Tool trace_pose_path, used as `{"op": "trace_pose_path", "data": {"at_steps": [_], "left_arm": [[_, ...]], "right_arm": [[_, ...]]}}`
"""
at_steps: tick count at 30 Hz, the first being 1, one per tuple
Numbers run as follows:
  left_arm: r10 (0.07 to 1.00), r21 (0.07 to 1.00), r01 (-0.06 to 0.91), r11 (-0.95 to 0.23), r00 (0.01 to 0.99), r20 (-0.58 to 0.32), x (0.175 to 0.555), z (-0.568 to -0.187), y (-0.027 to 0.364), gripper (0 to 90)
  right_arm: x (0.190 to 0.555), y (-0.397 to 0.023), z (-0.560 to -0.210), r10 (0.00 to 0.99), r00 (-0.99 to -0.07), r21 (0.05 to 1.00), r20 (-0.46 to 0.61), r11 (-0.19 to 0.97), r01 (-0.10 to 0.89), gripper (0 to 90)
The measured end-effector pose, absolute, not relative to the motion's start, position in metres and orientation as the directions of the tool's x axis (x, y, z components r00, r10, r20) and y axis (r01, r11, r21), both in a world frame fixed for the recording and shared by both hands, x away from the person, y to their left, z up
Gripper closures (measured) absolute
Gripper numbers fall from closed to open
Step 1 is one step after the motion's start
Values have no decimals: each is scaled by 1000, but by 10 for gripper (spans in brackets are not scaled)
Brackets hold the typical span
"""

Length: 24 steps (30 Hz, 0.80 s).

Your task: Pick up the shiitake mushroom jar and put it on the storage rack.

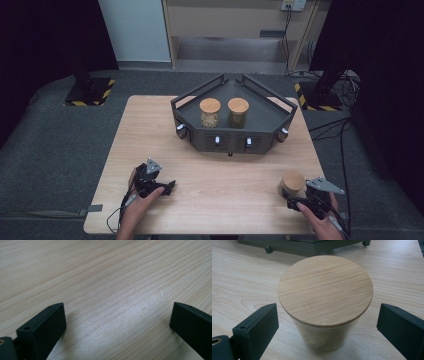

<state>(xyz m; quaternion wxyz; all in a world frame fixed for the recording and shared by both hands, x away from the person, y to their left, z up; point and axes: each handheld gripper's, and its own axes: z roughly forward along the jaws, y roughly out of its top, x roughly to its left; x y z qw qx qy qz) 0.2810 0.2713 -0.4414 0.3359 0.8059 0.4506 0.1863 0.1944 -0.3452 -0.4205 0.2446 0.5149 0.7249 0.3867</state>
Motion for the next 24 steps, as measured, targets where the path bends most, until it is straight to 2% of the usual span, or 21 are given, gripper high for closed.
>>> {"op": "trace_pose_path", "data": {"at_steps": [24], "left_arm": [[851,709,601,-368,524,-2,281,-441,271,0]], "right_arm": [[206,-339,-429,940,-336,814,48,159,559,80]]}}
